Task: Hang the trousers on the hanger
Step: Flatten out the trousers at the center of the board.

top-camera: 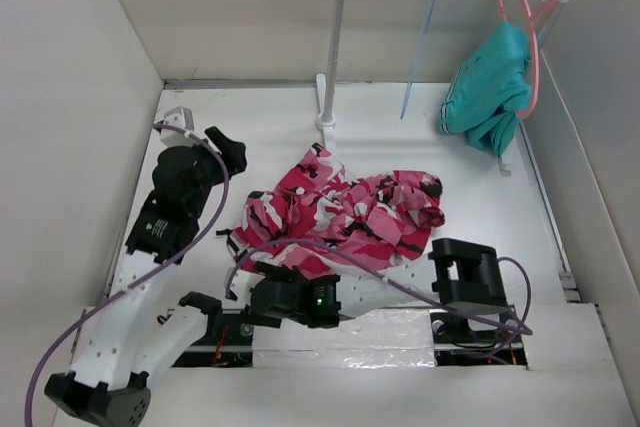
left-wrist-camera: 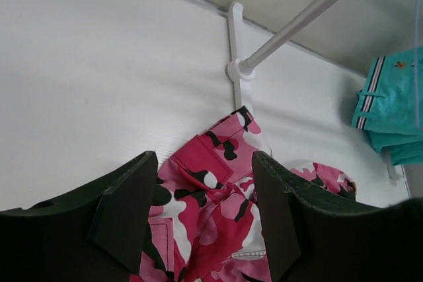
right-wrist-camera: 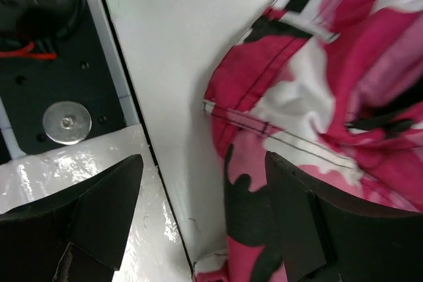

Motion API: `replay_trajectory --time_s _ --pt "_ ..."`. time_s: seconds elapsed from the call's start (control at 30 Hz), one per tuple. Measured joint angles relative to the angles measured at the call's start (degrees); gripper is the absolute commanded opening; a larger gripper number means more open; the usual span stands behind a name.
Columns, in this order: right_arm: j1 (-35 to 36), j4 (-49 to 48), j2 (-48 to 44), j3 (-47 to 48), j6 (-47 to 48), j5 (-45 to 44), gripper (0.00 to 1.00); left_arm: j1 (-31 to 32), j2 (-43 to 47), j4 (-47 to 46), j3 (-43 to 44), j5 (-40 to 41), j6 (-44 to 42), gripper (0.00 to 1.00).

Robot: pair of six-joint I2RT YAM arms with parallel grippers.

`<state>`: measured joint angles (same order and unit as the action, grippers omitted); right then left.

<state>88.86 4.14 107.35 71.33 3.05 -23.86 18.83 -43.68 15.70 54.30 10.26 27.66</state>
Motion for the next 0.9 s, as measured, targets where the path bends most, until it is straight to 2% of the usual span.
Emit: replay_trajectory --time_s 0.23,0.33,0.4,0.43,0.53,0.57,0.73,0.9 --pt "-1.8 0.9 4.8 0.3 -2.6 -0.4 0.83 -9.9 -7.9 -0.9 0.0 -12.3 1.8 0.55" --pt "-2.6 0.8 5.2 0.3 -3.9 -3.1 0.82 -11.1 -7.6 -2.2 -1.2 -14.6 3.1 0.57" --pt "-3.2 0.7 5.2 0.3 -4.9 -5.8 0.76 -11.1 -6.6 -2.4 -1.5 -15.1 3.6 0.57" --pt "-3.6 0.6 5.2 0.3 -5.4 -7.0 0.73 -11.1 -6.0 -2.7 -1.5 -15.4 3.8 0.57" --pt "-4.9 -0.2 5.2 0.3 -6.5 -9.9 0.52 -11.1 -5.1 -3.3 -1.5 -16.1 3.9 0.57" --pt "-5.3 -0.8 5.2 0.3 -6.7 -10.5 0.38 -11.1 -5.0 -3.9 -1.8 -16.3 4.0 0.57" --pt "-7.1 -3.0 5.3 0.3 -7.0 -12.4 0.0 -11.1 -5.8 -4.3 -3.6 -17.2 4.5 0.57" --pt "-8.4 -5.5 1.0 -3.1 -6.8 -12.3 0.0 -11.1 -6.1 -4.4 -4.1 -17.5 4.9 0.57"
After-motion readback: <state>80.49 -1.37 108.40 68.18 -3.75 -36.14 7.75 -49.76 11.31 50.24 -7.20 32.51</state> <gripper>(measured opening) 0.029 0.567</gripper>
